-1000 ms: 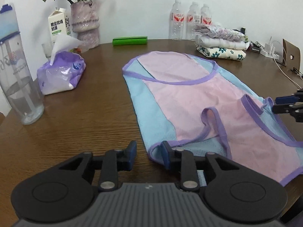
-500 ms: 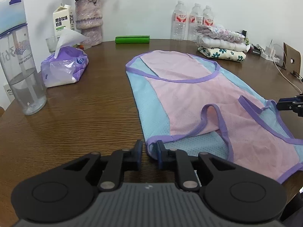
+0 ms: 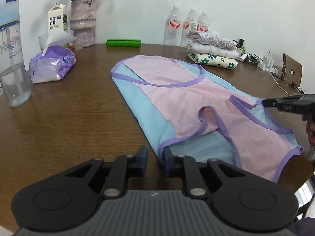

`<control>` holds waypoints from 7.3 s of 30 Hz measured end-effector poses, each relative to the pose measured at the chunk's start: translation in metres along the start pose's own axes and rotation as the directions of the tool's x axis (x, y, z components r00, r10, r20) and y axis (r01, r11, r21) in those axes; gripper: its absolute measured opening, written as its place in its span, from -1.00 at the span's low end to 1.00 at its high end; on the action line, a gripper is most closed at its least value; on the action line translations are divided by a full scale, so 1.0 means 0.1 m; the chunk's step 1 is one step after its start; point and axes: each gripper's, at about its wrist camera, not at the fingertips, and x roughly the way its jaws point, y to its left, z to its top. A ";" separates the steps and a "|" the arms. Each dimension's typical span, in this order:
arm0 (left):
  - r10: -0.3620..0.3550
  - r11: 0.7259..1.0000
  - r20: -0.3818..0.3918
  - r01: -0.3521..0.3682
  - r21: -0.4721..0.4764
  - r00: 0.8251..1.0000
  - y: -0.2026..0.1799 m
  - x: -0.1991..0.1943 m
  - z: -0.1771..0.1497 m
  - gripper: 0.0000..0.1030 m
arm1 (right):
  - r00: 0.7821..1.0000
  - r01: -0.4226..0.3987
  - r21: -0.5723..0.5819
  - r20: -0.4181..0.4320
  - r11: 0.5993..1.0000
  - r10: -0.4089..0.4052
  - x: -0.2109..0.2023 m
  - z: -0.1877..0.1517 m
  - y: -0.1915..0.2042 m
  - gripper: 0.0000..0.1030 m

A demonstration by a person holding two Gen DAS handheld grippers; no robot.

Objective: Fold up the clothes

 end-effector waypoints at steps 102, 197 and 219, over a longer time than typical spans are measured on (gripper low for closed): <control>0.054 0.999 0.018 -0.054 0.003 0.998 0.42 -0.05 0.16 0.09 | 0.963 -0.263 -0.016 0.052 0.965 0.264 -0.96 -0.61 0.18 -0.47; -0.157 0.978 0.007 0.155 0.138 0.988 0.40 0.49 0.59 -0.07 | 0.936 -0.351 0.070 -0.012 0.934 0.353 -0.04 0.03 -0.31 -0.28; -0.112 0.991 -0.015 0.112 0.066 0.994 0.35 0.52 0.79 -0.37 | 0.938 -0.346 0.080 0.010 0.935 0.347 0.27 0.36 -0.09 -0.57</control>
